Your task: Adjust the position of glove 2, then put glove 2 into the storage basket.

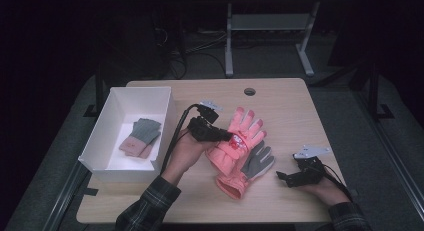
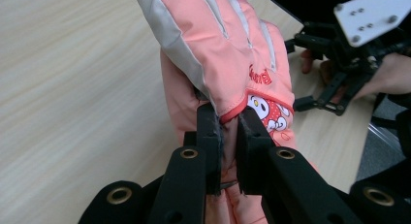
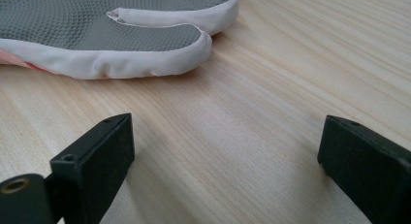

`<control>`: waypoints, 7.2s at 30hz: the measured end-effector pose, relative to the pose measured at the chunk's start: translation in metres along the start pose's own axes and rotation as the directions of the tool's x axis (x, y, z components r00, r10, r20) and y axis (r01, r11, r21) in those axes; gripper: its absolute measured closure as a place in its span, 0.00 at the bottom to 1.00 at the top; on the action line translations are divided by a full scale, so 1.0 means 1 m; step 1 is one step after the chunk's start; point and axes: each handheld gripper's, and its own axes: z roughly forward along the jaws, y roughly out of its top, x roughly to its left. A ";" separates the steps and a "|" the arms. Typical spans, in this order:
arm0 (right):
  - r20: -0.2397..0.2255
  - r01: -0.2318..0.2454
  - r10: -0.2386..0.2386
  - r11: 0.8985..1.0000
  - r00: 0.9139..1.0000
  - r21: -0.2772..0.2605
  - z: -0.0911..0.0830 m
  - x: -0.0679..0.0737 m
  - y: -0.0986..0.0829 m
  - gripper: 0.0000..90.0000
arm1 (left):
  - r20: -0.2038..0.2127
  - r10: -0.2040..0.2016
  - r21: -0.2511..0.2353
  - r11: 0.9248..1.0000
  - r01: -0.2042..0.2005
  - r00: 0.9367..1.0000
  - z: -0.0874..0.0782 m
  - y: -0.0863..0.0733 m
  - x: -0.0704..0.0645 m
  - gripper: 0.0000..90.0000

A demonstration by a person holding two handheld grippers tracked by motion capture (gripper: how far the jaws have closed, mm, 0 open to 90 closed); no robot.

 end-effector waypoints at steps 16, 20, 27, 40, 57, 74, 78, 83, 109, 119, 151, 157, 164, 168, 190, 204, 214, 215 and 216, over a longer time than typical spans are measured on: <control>0.000 0.001 -0.001 1.000 1.000 0.000 0.000 0.000 0.000 0.06 | 0.062 -0.004 0.058 0.998 0.001 0.998 0.040 -0.016 -0.013 0.91; 0.000 0.001 -0.001 1.000 1.000 0.000 0.000 0.000 0.000 0.06 | 0.043 0.008 0.083 0.996 -0.012 0.999 0.051 -0.019 -0.016 0.91; 0.000 0.001 -0.001 1.000 1.000 0.000 0.000 0.000 0.000 0.06 | 0.030 0.037 0.110 0.993 -0.041 0.999 0.063 -0.025 -0.017 0.87; 0.010 -0.027 0.027 0.998 1.000 0.052 -0.014 -0.002 0.010 0.35 | 0.054 0.119 0.030 0.992 -0.121 0.991 0.043 -0.021 -0.016 0.37; -0.198 -0.017 -0.013 0.988 0.980 -0.151 -0.032 0.039 0.056 1.00 | 0.020 0.145 -0.021 0.989 -0.145 0.989 0.017 -0.032 0.009 0.19; -0.224 -0.002 -0.024 0.993 0.974 -0.116 -0.010 0.050 0.066 1.00 | 0.024 0.166 0.021 0.986 -0.166 0.986 0.038 -0.028 0.007 0.19; -0.222 0.012 -0.033 0.995 0.975 -0.097 -0.005 0.051 0.064 1.00 | 0.029 0.165 0.017 0.986 -0.165 0.986 0.039 -0.027 0.007 0.19; -0.217 0.021 -0.034 0.998 0.975 -0.061 0.004 0.053 0.063 1.00 | 0.045 0.163 0.020 0.986 -0.164 0.986 0.042 -0.024 0.006 0.18; -0.199 0.066 -0.065 0.998 0.978 0.002 0.023 0.059 0.055 1.00 | 0.251 -0.016 0.164 0.986 -0.027 0.968 0.109 -0.048 0.025 0.15; -0.195 0.069 -0.066 0.998 0.979 0.007 0.024 0.061 0.055 1.00 | 0.315 -0.036 0.155 0.988 -0.014 0.949 0.113 -0.052 0.025 0.22; -0.076 -0.031 0.019 0.986 0.997 -0.163 -0.017 0.034 0.046 0.34 | 0.326 -0.060 0.164 0.986 0.006 0.944 0.099 -0.048 0.027 0.72; -0.014 -0.076 0.075 0.991 0.997 -0.108 -0.016 0.020 0.037 0.17 | 0.313 -0.062 0.133 0.991 0.021 0.948 0.083 -0.044 0.028 0.72; -0.011 -0.091 0.091 0.996 0.996 -0.014 0.001 0.019 0.030 0.11 | 0.276 -0.073 0.085 0.995 0.052 0.958 0.056 -0.039 0.036 0.72; -0.003 -0.083 0.083 0.996 0.997 0.032 0.010 0.021 0.027 0.08 | 0.255 -0.075 0.051 0.997 0.064 0.964 0.039 -0.034 0.039 0.72; 0.058 -0.064 0.063 0.998 0.996 0.002 0.022 0.025 0.020 0.02 | 0.089 -0.091 -0.053 0.994 0.096 0.992 -0.064 -0.001 0.054 0.72; 0.057 -0.062 0.061 0.998 0.997 0.003 0.022 0.025 0.020 0.02 | -0.020 -0.116 -0.112 0.987 0.113 0.993 -0.142 0.012 0.077 0.72; 0.055 -0.058 0.058 0.998 0.997 0.002 0.022 0.025 0.020 0.02 | -0.068 -0.192 -0.168 0.970 0.178 0.979 -0.189 -0.004 0.105 0.72; 0.055 -0.058 0.058 0.998 0.997 0.002 0.022 0.025 0.020 0.02 | -0.068 -0.192 -0.168 0.970 0.178 0.979 -0.189 -0.004 0.105 0.72; 0.055 -0.058 0.058 0.998 0.997 0.002 0.022 0.025 0.020 0.02 | -0.077 -0.208 -0.173 0.966 0.192 0.975 -0.195 -0.009 0.111 0.72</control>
